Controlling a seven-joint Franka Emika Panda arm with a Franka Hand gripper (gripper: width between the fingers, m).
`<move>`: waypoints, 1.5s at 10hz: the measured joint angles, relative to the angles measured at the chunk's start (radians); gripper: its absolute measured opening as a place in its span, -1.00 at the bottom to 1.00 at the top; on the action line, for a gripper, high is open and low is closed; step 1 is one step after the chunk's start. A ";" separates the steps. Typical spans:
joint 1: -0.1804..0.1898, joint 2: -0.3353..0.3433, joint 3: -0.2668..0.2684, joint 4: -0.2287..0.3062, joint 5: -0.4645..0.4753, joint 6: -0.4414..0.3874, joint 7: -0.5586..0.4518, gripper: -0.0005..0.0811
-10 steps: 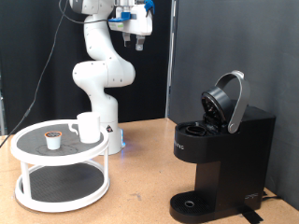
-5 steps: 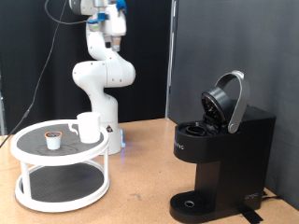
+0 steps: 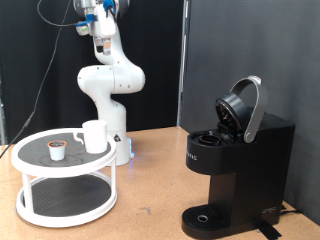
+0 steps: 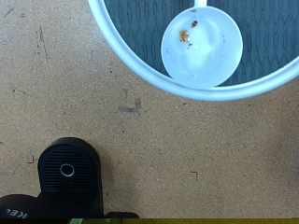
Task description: Make a cup of coffee with the keurig machine
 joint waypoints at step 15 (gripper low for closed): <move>-0.040 0.172 -0.211 0.000 -0.144 0.165 -0.224 0.81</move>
